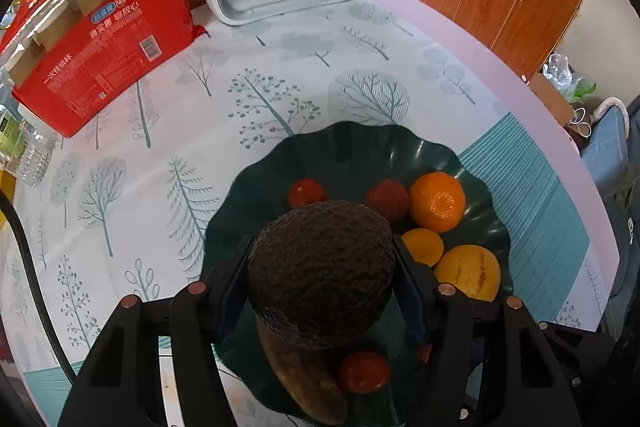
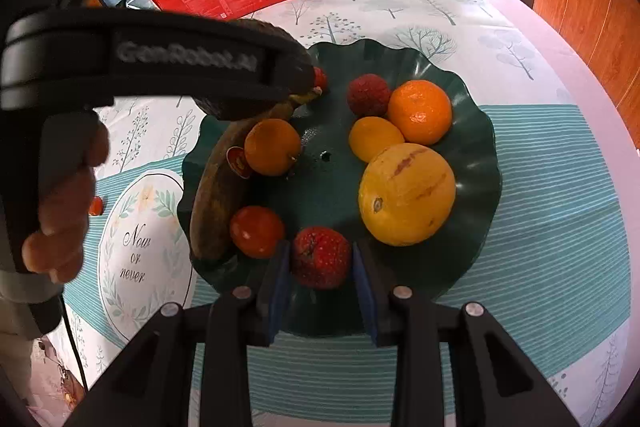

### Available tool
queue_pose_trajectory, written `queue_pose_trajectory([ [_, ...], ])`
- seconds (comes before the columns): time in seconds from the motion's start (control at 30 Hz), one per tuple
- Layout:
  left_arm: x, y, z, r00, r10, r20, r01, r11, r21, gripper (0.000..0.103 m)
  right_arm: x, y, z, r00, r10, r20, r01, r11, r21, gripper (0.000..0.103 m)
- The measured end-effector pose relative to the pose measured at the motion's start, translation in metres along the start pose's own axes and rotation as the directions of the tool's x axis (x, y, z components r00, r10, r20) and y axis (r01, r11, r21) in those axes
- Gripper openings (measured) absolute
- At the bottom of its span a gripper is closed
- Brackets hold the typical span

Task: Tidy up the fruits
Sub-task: 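Carry the avocado with the left tool while the right tool carries the red fruit to the green plate, then open the left tool releasing the avocado while the right tool releases the red fruit, then move both tools away from the green plate toward a small red tomato on the cloth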

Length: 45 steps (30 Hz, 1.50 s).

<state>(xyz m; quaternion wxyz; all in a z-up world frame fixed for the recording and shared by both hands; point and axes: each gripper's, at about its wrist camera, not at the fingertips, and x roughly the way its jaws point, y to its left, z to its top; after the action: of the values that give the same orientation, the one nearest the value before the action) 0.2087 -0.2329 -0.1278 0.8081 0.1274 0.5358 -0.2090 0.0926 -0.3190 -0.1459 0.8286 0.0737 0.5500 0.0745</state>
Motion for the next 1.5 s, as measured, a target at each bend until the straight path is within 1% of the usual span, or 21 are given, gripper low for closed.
queue_pose_trajectory([
  [0.1,0.006,-0.002,-0.002,1.0,0.013,-0.012,-0.013,1.0,0.009,0.063,0.0,-0.005,0.002,1.0,0.016,0.0,-0.016,1.0,0.012,0.033],
  [0.2,0.004,0.0,-0.002,1.0,0.014,0.0,-0.014,1.0,0.002,0.063,-0.003,-0.009,0.004,0.999,0.033,0.004,-0.033,0.999,0.021,0.033],
  [0.27,-0.002,0.001,-0.001,1.0,0.012,0.025,-0.012,1.0,-0.002,0.063,-0.006,-0.01,0.005,0.999,0.033,0.008,-0.034,0.999,0.02,0.034],
  [0.4,-0.016,0.001,-0.001,0.998,0.009,0.056,-0.009,1.0,0.003,0.068,-0.012,-0.01,0.007,0.999,0.02,0.027,-0.021,1.0,0.021,0.035],
  [0.53,-0.027,0.003,-0.005,0.997,0.014,0.071,-0.014,1.0,0.006,0.069,-0.016,-0.012,0.011,0.999,0.012,0.046,-0.014,0.999,0.033,0.035],
  [0.67,-0.039,0.007,-0.011,0.997,0.013,0.079,-0.013,1.0,-0.003,0.073,-0.023,-0.01,0.012,0.998,0.006,0.061,-0.008,0.999,0.038,0.035],
  [0.93,-0.064,0.014,-0.029,0.995,0.016,0.101,-0.014,1.0,-0.02,0.073,-0.038,0.002,0.011,0.996,-0.004,0.093,0.0,0.999,0.036,0.035],
  [1.2,-0.081,0.025,-0.057,0.995,0.022,0.102,-0.017,0.999,-0.049,0.074,-0.043,0.022,0.004,0.995,-0.013,0.102,0.012,1.0,0.014,0.035],
  [1.5,-0.084,0.055,-0.114,0.998,0.033,0.046,-0.028,0.994,-0.109,0.074,-0.032,0.055,-0.009,0.998,-0.02,0.066,0.021,1.0,-0.019,0.035],
])
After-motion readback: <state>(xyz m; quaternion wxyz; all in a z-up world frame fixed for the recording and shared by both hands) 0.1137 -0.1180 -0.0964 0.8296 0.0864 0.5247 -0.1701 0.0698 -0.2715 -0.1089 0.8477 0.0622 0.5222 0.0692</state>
